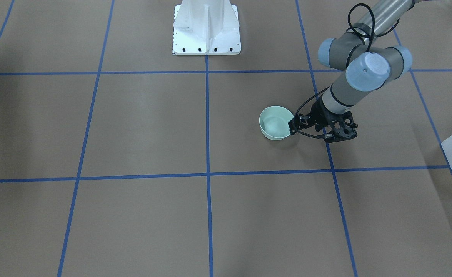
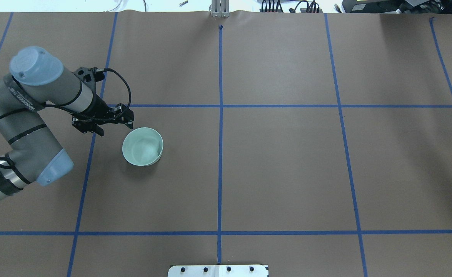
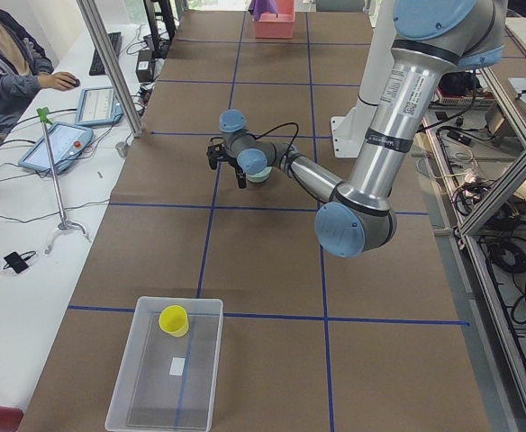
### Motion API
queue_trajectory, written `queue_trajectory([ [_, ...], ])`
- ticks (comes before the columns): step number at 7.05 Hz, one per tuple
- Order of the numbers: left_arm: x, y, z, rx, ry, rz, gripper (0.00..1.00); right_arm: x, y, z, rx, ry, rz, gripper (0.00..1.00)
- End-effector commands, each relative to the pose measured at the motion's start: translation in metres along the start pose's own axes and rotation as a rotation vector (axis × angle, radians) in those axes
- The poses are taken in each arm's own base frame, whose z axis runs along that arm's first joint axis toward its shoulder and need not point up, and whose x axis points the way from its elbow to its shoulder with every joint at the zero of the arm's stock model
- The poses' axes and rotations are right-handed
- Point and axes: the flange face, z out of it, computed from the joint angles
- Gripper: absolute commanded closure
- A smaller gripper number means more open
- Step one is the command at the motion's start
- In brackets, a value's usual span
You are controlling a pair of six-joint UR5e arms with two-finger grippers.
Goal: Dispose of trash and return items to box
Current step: 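Drop the cloth into the pink bin while the left gripper touches the bowl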
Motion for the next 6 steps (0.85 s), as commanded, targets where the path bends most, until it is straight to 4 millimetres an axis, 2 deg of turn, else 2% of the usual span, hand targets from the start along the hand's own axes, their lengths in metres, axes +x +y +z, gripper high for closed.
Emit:
queue_trajectory([
  [1, 0.013, 0.027, 0.025, -0.001, -0.023, 0.035, 0.13, 0.022, 0.014, 0.001, -0.007, 0.004, -0.005, 1.0],
  [2, 0.016, 0.031, 0.023, -0.003, -0.018, 0.027, 0.73, 0.03, 0.017, 0.004, -0.014, 0.007, -0.003, 1.0],
  [3, 0.015, 0.037, 0.03, -0.011, -0.027, 0.028, 1.0, 0.051, 0.021, 0.015, -0.035, 0.0, -0.024, 1.0],
  [4, 0.021, 0.039, 0.027, -0.021, -0.029, 0.023, 1.0, 0.073, 0.026, 0.03, -0.061, -0.013, -0.037, 1.0],
  [5, 0.036, 0.047, 0.006, -0.049, -0.032, 0.013, 1.0, 0.098, 0.033, 0.042, -0.074, 0.009, -0.055, 1.0],
  [6, 0.034, 0.035, -0.037, -0.062, -0.01, -0.018, 1.0, 0.126, 0.052, 0.075, -0.114, 0.0, -0.064, 1.0],
])
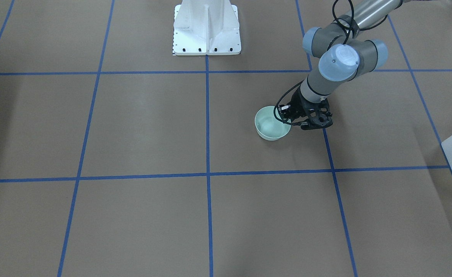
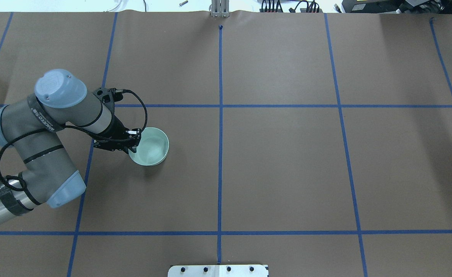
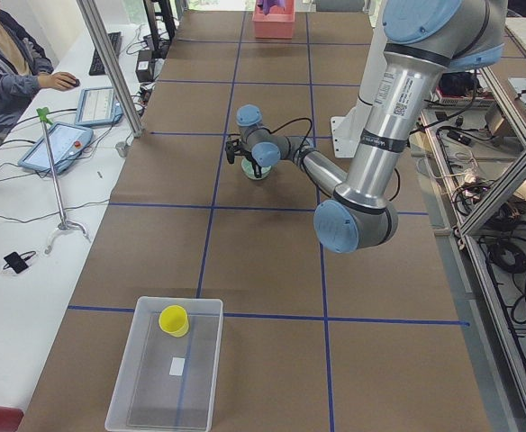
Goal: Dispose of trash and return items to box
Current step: 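Drop the cloth into the pink bin while the left gripper touches the bowl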
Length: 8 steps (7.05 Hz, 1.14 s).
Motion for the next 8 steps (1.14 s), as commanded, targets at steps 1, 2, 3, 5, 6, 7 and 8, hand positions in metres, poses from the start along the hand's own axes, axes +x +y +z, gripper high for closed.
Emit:
queue_trajectory([
  [1, -0.014, -0.031, -0.081, -0.027, 0.064, -0.048, 1.0, 0.055, 0.019, 0.065, -0.004, 0.016, -0.045, 1.0],
  [2, -0.046, -0.058, -0.113, -0.006, 0.087, 0.019, 1.0, 0.078, 0.022, 0.097, 0.013, 0.026, -0.055, 1.0],
  [3, -0.098, -0.078, -0.136, 0.001, 0.095, 0.047, 1.0, 0.089, 0.028, 0.116, 0.013, 0.023, -0.051, 0.54],
  [5, -0.106, -0.081, -0.136, -0.009, 0.087, 0.05, 1.0, 0.09, 0.029, 0.119, 0.013, 0.021, -0.047, 0.01],
  [6, -0.092, -0.077, -0.122, 0.0, 0.059, 0.013, 1.0, 0.089, 0.027, 0.117, 0.018, 0.022, -0.053, 0.0],
  [7, -0.041, -0.055, -0.082, 0.028, 0.005, 0.004, 0.68, 0.089, 0.026, 0.114, 0.024, 0.023, -0.05, 0.0],
  [8, -0.016, -0.039, -0.054, 0.025, -0.019, 0.005, 0.18, 0.089, 0.024, 0.112, 0.026, 0.025, -0.05, 0.0],
])
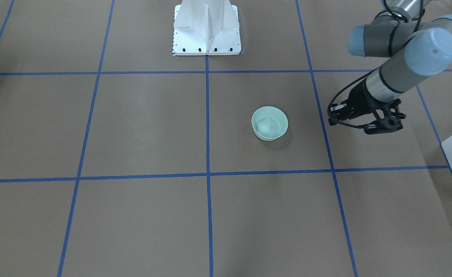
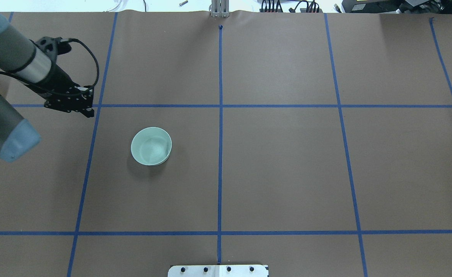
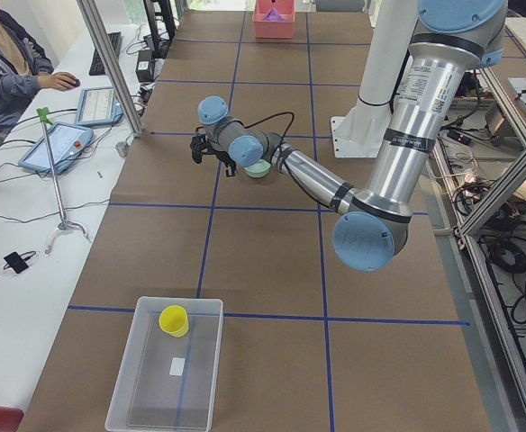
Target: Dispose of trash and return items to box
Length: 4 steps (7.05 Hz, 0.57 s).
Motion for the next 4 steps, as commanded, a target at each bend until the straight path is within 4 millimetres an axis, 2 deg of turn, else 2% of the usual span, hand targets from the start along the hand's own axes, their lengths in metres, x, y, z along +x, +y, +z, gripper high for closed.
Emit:
queue_trajectory([
  [1, 0.043, 0.031, 0.048, 0.015, -0.051, 0.007, 0.09, 0.0, -0.003, -0.003, 0.006, 0.002, -0.001, 0.0],
  [2, 0.054, 0.05, 0.072, 0.008, -0.075, 0.018, 0.09, 0.0, -0.002, -0.002, 0.005, 0.001, 0.0, 0.0],
  [3, 0.059, 0.055, 0.08, 0.0, -0.081, 0.023, 0.1, 0.0, -0.002, -0.002, 0.004, 0.001, 0.001, 0.0],
  [4, 0.062, 0.047, 0.09, 0.002, -0.092, 0.006, 0.11, 0.001, 0.0, 0.0, 0.0, -0.001, 0.002, 0.0],
])
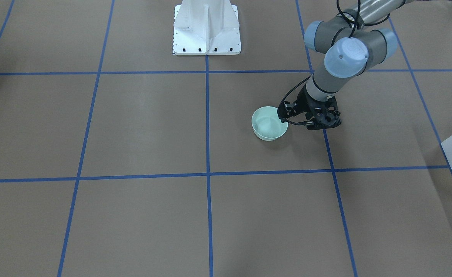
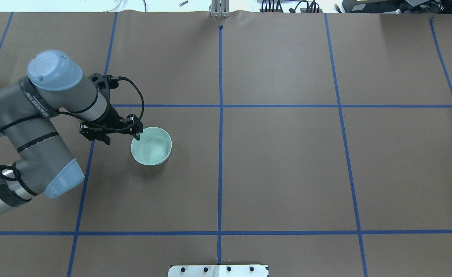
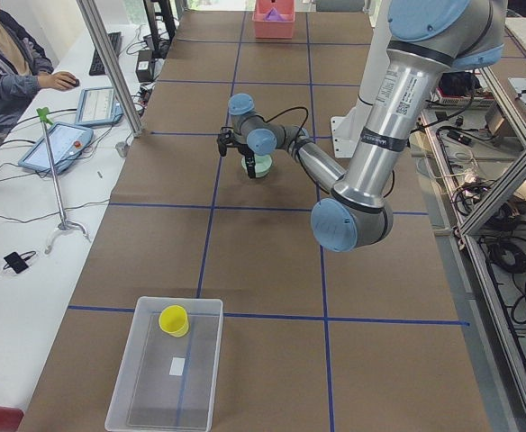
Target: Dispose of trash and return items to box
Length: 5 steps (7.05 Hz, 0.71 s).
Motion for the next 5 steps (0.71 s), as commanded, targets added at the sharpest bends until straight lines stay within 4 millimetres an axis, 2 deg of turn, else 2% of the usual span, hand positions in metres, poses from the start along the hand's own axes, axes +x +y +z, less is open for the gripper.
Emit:
queue_trajectory([
  [1, 0.017, -0.007, 0.017, -0.002, -0.016, -0.011, 0.14, 0.001, 0.004, 0.003, -0.003, -0.004, 0.002, 0.0],
  [2, 0.019, -0.002, 0.027, 0.002, -0.029, -0.002, 0.2, 0.001, 0.004, 0.003, -0.003, -0.004, 0.002, 0.0],
  [3, 0.021, 0.0, 0.027, 0.003, -0.027, -0.032, 0.5, 0.002, 0.003, 0.0, 0.002, -0.002, 0.002, 0.0],
  [4, 0.028, 0.013, 0.04, 0.001, -0.038, -0.045, 0.73, 0.003, 0.004, -0.002, 0.007, -0.002, 0.007, 0.0],
  [5, 0.029, 0.014, 0.044, 0.014, -0.047, -0.042, 0.92, 0.004, 0.003, -0.005, 0.013, 0.0, 0.007, 0.0],
])
